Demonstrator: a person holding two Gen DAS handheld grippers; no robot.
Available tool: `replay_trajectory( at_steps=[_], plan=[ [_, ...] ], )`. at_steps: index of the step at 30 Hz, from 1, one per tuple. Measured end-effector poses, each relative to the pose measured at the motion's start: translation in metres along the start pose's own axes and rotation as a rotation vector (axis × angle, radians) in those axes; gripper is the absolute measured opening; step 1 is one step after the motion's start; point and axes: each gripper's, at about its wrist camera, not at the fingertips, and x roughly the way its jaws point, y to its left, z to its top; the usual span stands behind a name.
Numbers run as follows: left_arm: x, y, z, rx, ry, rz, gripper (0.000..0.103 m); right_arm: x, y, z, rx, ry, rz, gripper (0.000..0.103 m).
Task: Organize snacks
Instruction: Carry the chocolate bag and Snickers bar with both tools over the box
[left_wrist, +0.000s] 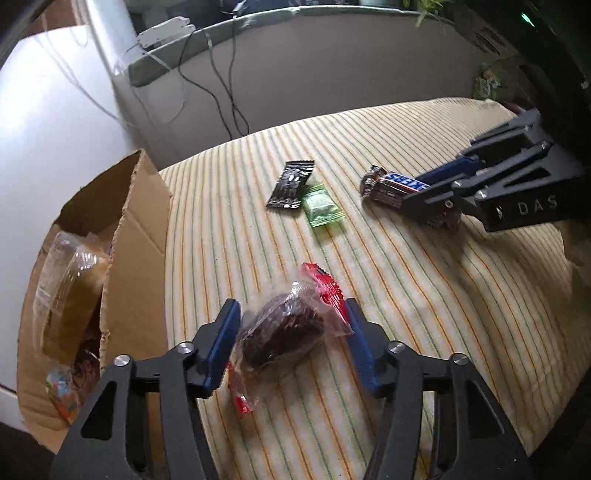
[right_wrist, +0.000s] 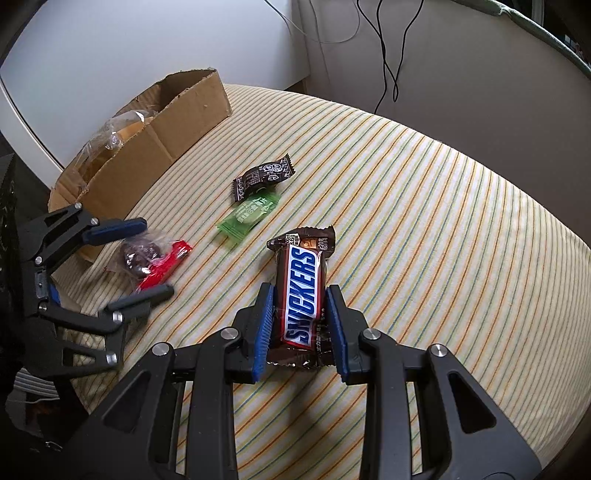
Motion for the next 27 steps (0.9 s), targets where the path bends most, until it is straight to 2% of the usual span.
replay_trajectory(
  at_steps=[1,4,17,27],
  plan=[
    [-0.001,0.0,-0.001,-0.009,-0.002,-0.001,0.048,0.0,-0.001,0.0,-0.001,0.0,0.001,0.03],
    [-0.004,0.002,-0.001,-0.029,-0.01,0.005,0.043,0.0,-0.001,0.0,-0.005,-0.001,0.0,0.03],
    [-0.039,0.007,0.005,-0.157,-0.113,-0.093,0.042,-0.018,0.005,0.003,0.003,-0.04,-0.017,0.029],
    [-0.075,0.039,0.006,-0.252,-0.224,-0.085,0.042,-0.044,0.026,0.02,-0.019,-0.095,-0.039,0.029]
  ],
)
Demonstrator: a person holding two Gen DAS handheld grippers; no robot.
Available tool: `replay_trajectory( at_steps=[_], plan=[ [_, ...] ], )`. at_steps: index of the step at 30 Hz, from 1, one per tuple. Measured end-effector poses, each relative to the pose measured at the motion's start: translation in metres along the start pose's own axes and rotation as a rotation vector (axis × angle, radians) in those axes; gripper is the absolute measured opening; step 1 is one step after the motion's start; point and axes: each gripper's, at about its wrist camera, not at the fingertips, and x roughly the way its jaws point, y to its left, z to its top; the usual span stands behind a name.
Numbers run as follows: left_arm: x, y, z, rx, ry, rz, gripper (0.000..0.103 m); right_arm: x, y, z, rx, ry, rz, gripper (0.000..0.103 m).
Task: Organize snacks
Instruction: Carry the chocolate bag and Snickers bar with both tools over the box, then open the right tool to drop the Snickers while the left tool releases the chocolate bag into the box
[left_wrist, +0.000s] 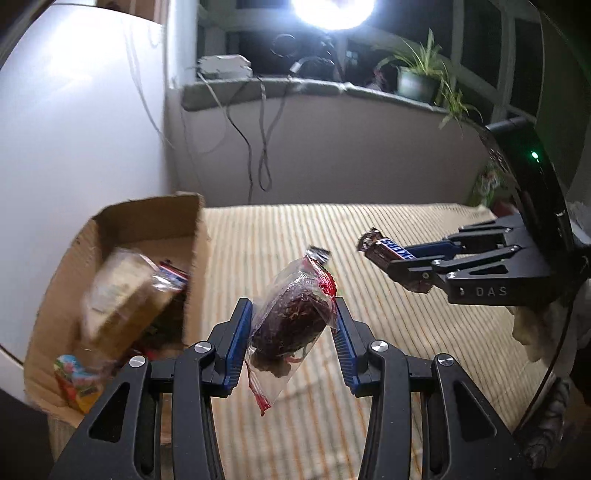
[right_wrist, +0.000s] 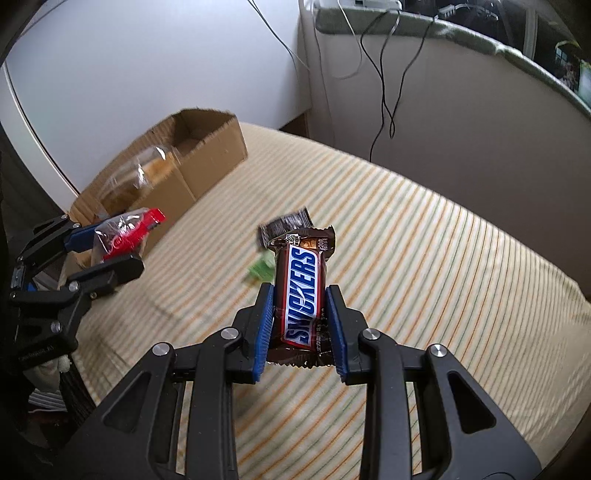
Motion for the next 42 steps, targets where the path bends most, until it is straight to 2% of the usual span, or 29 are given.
replay_trajectory(
  at_steps=[8,20,32,42],
  plan=[
    [-0.019,0.042,0.013,-0.05,-0.064,0.048,0.041,-0.006,0.029,0.033,-0.038,-0.034,-0.007,0.029],
    [-0.018,0.107,0.019,-0.145,-0.094,0.135,0.041,0.028,0.083,0.084,-0.086,-0.043,0.035,0.029],
    [-0.003,0.133,0.028,-0.164,-0.092,0.178,0.042,0.074,0.12,0.128,-0.104,-0.035,0.084,0.029],
    [0.003,0.143,0.033,-0.171,-0.09,0.201,0.042,0.104,0.126,0.146,-0.113,-0.011,0.081,0.029]
  ],
)
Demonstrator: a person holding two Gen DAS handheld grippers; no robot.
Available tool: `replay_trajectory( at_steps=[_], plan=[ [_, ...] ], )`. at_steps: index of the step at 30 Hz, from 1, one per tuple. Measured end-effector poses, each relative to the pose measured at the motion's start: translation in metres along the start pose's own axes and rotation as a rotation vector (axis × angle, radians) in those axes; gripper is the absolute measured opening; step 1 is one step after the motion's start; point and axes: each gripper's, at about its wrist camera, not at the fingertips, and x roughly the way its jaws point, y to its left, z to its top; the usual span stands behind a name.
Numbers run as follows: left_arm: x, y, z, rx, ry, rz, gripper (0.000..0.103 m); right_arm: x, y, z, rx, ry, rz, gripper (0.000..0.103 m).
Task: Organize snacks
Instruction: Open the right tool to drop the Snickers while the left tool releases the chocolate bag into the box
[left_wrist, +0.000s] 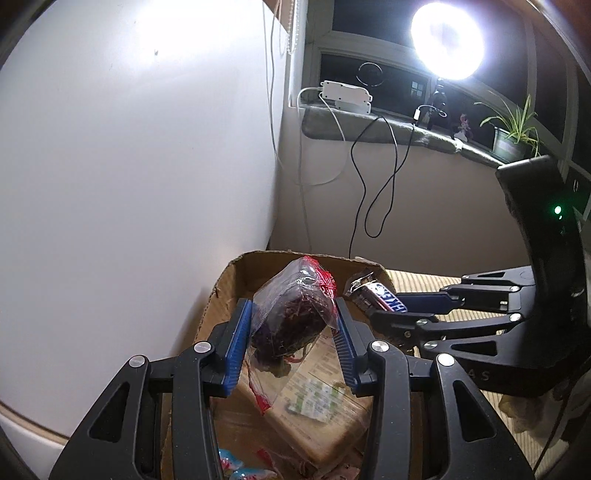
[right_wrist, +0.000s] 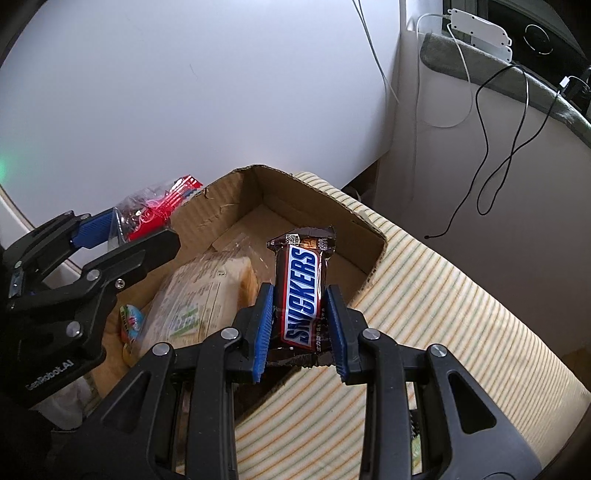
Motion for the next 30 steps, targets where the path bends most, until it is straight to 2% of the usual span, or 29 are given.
replay_trajectory(
  at_steps=[9,12,17,18,19,21,26,28,30],
  plan=[
    [0.005,0.004,0.002,-0.005,0.012,0.013,0.043,0.012,0.003,0.003,-0.009,0.011,-0.003,0.029],
    [0.005,0.004,0.003,-0.003,0.011,0.018,0.047,0.01,0.002,0.003,-0.013,-0.002,-0.008,0.029],
    [0.002,0.005,0.004,-0.003,0.005,0.027,0.047,0.005,0.003,0.002,-0.026,-0.007,-0.015,0.03],
    [0.001,0.005,0.004,-0.004,0.004,0.031,0.047,0.004,0.003,0.002,-0.031,-0.006,-0.017,0.036],
    [0.001,0.005,0.004,-0.003,0.001,0.034,0.047,0.002,0.004,0.001,-0.036,-0.008,-0.023,0.047],
    [-0.001,0.005,0.004,-0.003,-0.003,0.037,0.047,-0.003,0.003,-0.001,-0.042,-0.022,-0.036,0.057],
    [-0.008,0.004,0.005,-0.001,-0.012,0.041,0.052,-0.016,0.001,-0.004,-0.052,-0.038,-0.059,0.06],
    [-0.012,0.003,0.005,-0.005,-0.019,0.039,0.053,-0.021,-0.001,-0.006,-0.054,-0.045,-0.07,0.071],
    [-0.014,0.001,0.006,-0.002,-0.024,0.039,0.055,-0.026,-0.002,-0.008,-0.053,-0.053,-0.075,0.074]
  ],
)
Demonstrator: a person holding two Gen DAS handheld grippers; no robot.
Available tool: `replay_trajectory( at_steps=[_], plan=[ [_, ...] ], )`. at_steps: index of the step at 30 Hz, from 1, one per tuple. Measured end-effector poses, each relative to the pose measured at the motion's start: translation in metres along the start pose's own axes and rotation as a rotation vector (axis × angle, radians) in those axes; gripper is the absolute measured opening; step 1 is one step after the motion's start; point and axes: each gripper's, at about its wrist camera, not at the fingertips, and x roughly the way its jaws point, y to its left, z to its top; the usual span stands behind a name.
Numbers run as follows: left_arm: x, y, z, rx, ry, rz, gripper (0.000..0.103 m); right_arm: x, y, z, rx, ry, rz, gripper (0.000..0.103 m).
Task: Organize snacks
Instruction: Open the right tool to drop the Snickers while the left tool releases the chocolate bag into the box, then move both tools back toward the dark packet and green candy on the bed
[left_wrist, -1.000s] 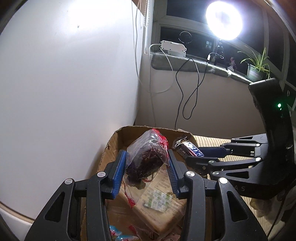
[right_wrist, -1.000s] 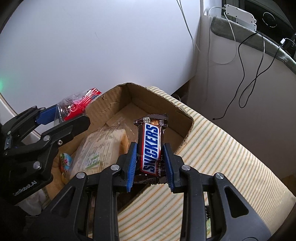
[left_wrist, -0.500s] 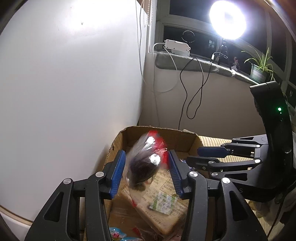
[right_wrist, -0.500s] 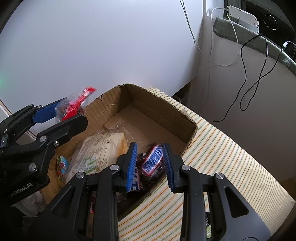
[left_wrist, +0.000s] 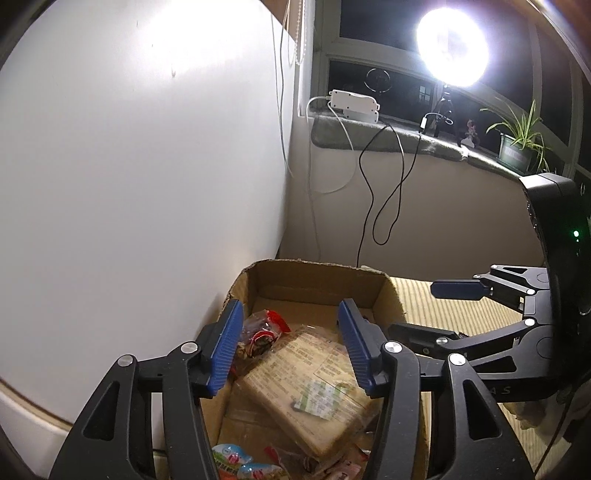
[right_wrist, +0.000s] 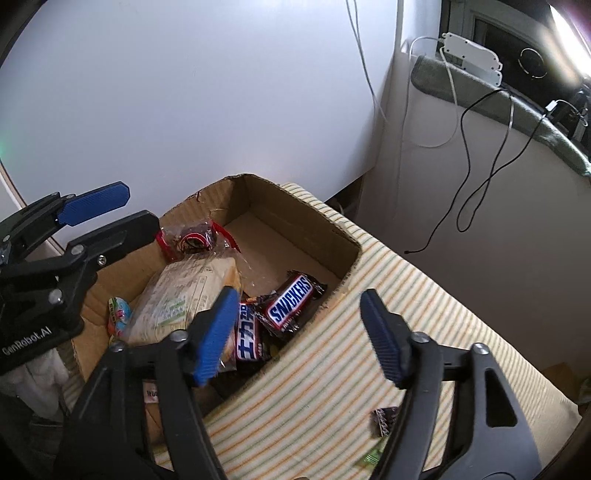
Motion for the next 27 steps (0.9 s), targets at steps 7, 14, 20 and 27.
replay_trajectory(
  at_steps=[7,14,20,27],
  plan=[
    [-0.017,-0.015,0.0,0.025,-0.028,-0.003,0.057,-0.021,-0.012,-0.011,0.009,-0.016,-0.028,0.082],
    [-0.032,-0.037,-0.003,0.046,-0.044,-0.028,0.057,-0.044,-0.03,-0.028,0.019,-0.03,-0.066,0.082],
    [-0.034,-0.06,-0.01,0.053,-0.036,-0.074,0.058,-0.063,-0.055,-0.048,0.027,-0.049,-0.11,0.082],
    [-0.027,-0.096,-0.026,0.072,0.002,-0.142,0.057,-0.067,-0.096,-0.076,0.067,-0.004,-0.129,0.082]
  ],
)
